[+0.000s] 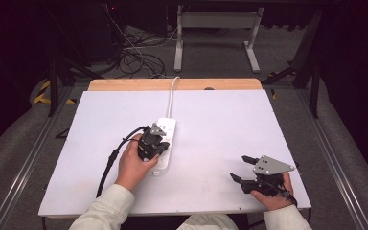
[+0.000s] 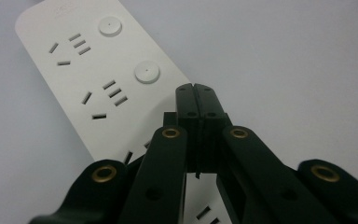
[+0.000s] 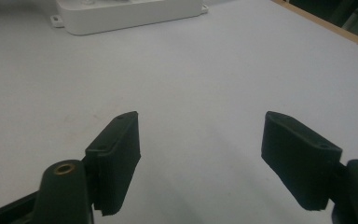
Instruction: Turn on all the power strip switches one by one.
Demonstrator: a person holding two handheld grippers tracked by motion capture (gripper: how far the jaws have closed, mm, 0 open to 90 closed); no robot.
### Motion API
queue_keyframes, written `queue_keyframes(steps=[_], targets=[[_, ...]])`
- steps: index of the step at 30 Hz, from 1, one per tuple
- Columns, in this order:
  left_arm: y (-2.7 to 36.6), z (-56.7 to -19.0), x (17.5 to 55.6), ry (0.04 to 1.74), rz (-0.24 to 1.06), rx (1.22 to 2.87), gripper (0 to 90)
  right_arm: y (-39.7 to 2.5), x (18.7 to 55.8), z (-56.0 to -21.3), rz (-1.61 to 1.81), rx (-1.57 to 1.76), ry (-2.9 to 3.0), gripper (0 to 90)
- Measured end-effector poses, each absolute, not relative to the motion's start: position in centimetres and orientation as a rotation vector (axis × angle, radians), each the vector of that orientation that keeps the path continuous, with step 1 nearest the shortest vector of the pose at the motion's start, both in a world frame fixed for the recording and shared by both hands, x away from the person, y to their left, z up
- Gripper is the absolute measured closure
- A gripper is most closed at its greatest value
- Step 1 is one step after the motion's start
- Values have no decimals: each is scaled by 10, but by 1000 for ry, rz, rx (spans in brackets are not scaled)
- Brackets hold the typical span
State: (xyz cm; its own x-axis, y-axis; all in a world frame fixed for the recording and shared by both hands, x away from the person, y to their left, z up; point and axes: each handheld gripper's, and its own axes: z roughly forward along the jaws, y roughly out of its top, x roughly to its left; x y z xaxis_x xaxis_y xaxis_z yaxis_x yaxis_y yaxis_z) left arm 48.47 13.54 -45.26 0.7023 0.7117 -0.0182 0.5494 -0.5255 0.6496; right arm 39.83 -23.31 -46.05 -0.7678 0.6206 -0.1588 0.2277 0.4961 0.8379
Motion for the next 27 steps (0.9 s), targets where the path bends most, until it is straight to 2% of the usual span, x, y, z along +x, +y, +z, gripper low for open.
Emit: queue_keyframes(steps=[7, 15, 27], targets=[[133, -453, 484, 959, 352, 2281, 900, -233, 398, -461, 1194, 701, 2299, 285], [136, -453, 486, 977, 306, 2269, 900, -232, 398, -460, 1191, 697, 2300, 285], [134, -453, 487, 992, 309, 2280, 900, -232, 397, -460, 1189, 693, 2302, 285]])
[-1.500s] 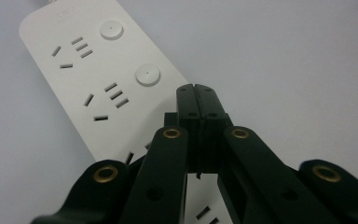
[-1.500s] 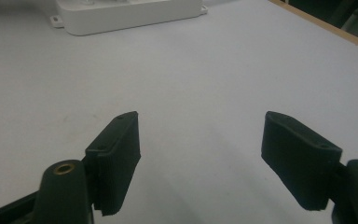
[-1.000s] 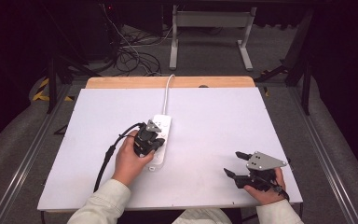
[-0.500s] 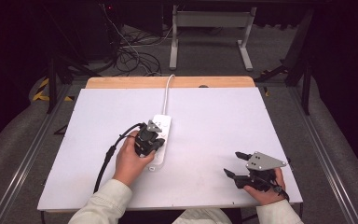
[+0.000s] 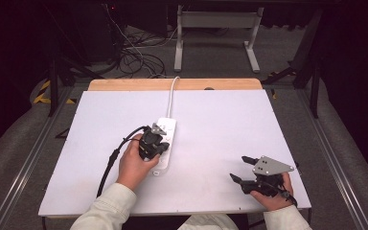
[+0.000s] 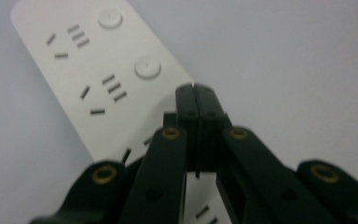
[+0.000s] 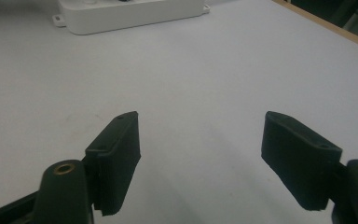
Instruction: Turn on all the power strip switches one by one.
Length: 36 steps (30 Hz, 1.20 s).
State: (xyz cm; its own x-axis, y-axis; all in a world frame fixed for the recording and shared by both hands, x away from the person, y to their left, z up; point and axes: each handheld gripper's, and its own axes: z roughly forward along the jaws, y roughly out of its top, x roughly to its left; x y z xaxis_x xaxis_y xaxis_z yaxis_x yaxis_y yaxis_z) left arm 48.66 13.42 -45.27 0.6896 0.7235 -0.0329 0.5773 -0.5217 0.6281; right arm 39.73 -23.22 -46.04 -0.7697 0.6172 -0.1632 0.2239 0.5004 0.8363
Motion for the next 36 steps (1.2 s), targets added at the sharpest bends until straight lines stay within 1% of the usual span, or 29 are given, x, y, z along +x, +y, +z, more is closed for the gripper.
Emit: queue_keyframes(steps=[6, 9, 10, 11, 12, 19, 36], targets=[[133, -452, 486, 999, 317, 2286, 900, -232, 397, -460, 1189, 692, 2300, 285], [134, -449, 482, 977, 357, 2276, 900, -233, 397, -460, 1193, 692, 2295, 285], [134, -446, 479, 958, 377, 2245, 899, -233, 397, -459, 1194, 696, 2295, 285], [134, -446, 479, 958, 377, 2245, 899, -233, 398, -460, 1194, 693, 2294, 285], [134, -440, 479, 953, 371, 2205, 899, -233, 398, -460, 1193, 696, 2296, 285], [134, -429, 485, 959, 396, 2203, 899, -233, 398, -460, 1197, 696, 2295, 285], [137, -449, 514, 1014, 365, 2162, 899, -234, 399, -460, 1201, 701, 2297, 285]])
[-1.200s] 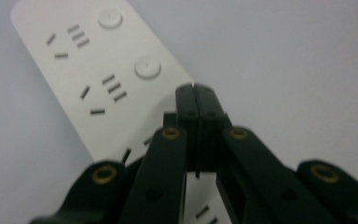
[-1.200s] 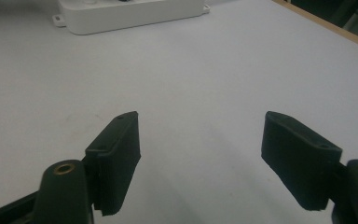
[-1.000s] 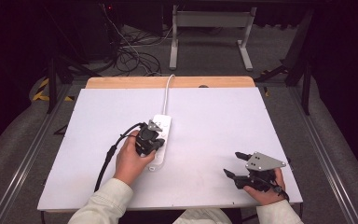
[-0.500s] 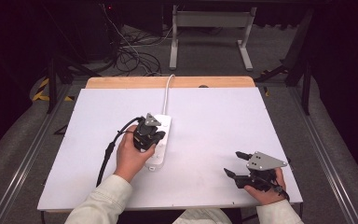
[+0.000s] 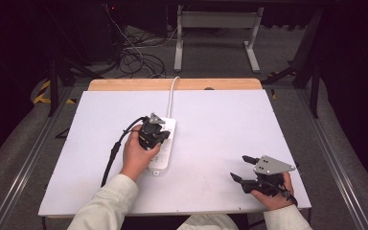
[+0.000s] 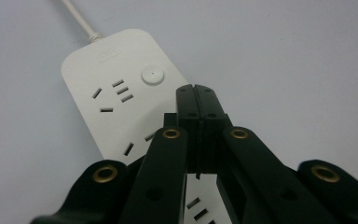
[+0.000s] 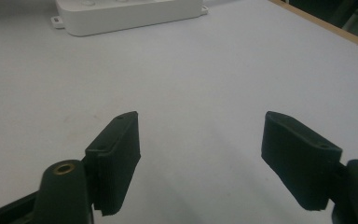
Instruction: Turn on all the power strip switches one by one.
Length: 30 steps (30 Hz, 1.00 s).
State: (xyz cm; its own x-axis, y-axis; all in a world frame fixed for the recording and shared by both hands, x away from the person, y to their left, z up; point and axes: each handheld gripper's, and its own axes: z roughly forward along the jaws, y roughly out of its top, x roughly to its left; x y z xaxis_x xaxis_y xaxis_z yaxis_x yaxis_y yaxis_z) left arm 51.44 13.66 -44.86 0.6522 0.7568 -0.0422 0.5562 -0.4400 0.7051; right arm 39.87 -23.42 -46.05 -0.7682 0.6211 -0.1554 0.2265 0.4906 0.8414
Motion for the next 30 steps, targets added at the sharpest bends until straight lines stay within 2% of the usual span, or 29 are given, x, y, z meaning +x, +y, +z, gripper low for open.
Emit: queue_keyframes(steps=[30], targets=[[133, -457, 516, 1026, 391, 2172, 900, -234, 398, -460, 1198, 693, 2302, 285]])
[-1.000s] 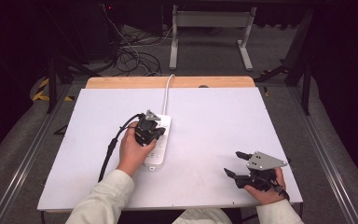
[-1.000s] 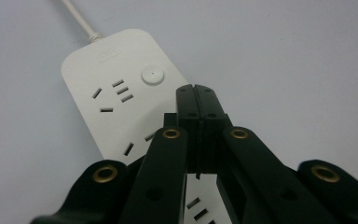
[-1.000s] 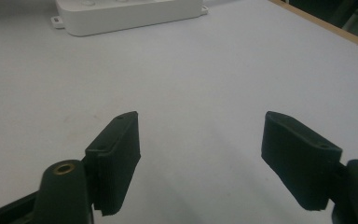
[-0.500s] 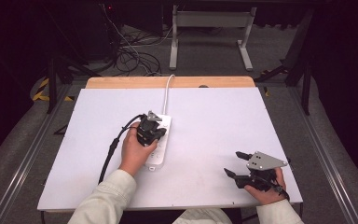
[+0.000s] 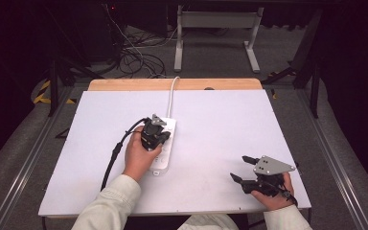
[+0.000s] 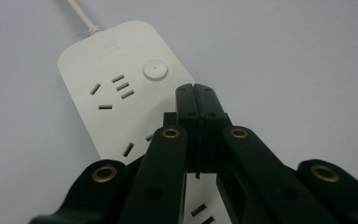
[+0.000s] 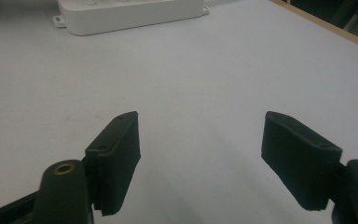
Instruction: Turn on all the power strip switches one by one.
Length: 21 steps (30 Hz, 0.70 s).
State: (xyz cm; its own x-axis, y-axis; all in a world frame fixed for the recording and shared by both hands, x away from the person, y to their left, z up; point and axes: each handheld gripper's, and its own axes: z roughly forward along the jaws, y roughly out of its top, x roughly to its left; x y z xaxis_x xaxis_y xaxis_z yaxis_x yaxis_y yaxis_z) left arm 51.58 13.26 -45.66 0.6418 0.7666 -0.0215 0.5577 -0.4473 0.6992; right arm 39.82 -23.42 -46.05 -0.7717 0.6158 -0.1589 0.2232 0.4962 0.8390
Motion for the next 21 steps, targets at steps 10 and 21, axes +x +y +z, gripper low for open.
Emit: queue_keyframes(steps=[10, 21], targets=[[131, -457, 516, 1036, 400, 2185, 900, -234, 398, -461, 1196, 691, 2304, 285], [130, -457, 516, 1031, 408, 2199, 900, -234, 398, -460, 1197, 688, 2305, 285]])
